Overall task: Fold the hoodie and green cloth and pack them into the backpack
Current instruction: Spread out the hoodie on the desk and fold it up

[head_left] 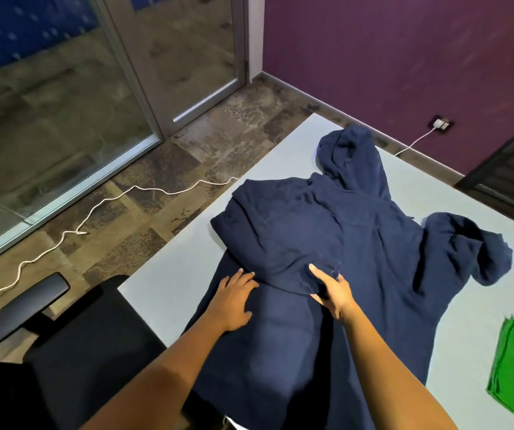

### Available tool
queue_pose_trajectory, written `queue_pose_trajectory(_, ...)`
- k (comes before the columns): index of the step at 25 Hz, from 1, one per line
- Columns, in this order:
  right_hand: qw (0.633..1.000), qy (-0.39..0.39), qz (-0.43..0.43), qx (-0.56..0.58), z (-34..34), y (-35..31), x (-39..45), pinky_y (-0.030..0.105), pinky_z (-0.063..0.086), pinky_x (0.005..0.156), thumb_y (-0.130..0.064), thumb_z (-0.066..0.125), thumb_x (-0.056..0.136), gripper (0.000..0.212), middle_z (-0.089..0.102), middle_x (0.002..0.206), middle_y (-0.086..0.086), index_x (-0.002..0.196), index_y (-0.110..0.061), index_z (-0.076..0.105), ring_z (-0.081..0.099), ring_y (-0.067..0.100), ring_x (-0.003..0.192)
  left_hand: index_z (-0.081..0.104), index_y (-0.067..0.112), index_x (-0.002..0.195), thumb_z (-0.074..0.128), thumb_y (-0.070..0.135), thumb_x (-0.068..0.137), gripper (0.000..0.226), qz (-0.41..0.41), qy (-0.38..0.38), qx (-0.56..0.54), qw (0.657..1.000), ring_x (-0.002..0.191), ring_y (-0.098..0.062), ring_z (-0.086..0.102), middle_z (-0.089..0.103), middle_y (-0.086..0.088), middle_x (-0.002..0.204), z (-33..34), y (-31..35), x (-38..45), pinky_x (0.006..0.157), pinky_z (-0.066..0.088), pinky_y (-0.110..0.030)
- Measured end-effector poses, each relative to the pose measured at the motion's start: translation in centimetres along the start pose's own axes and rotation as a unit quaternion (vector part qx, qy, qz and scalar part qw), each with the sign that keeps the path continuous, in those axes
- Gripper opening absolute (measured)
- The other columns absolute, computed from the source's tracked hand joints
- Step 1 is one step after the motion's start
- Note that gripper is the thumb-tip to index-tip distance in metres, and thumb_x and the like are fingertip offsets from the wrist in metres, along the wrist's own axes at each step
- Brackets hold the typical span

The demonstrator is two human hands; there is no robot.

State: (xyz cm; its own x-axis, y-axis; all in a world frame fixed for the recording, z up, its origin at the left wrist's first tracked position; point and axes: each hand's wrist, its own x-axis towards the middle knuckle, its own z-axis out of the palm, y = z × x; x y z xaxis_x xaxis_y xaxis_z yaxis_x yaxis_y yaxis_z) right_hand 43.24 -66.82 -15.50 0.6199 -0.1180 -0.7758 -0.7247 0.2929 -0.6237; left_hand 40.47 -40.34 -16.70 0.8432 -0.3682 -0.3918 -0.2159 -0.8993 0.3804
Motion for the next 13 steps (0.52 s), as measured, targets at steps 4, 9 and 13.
queue_pose_trajectory(4,0.994,0.091,-0.044,-0.042,0.2,-1.1,-0.3,0.041,0.054,0.084,-0.023,0.071,0.086,0.011,0.069,0.105,0.01,0.086,-0.014,0.066,0.063,0.018,0.081,0.049,0.019,0.138,0.068,0.027,0.084,0.059,-0.133,0.108,-0.048,0.984,0.135,-0.023,0.04,0.042,-0.001,0.145,0.8,-1.1,-2.9,0.114,0.03,-0.038)
queue_pose_trajectory(9,0.991,0.033,-0.084,-0.096,0.2,-3.4,-1.8,0.036,0.054,0.076,-0.033,0.081,0.079,0.031,0.069,0.091,0.005,0.085,-0.007,0.066,0.064,0.021,0.081,0.046,0.016,0.135,0.077,0.035,0.079,0.066,-0.308,0.111,-0.128,0.936,0.123,-0.026,0.048,0.046,-0.005,0.134,1.8,-2.4,-7.3,0.099,0.044,-0.043)
queue_pose_trajectory(13,0.985,0.034,-0.137,-0.098,-0.9,-5.3,-3.4,0.037,0.056,0.084,-0.031,0.081,0.08,0.026,0.071,0.101,0.006,0.088,-0.01,0.068,0.067,0.025,0.092,0.044,0.009,0.131,0.082,0.039,0.074,0.075,-0.407,0.106,-0.185,0.888,0.124,-0.032,0.045,0.045,-0.01,0.132,3.4,-2.3,-10.6,0.095,0.046,-0.044)
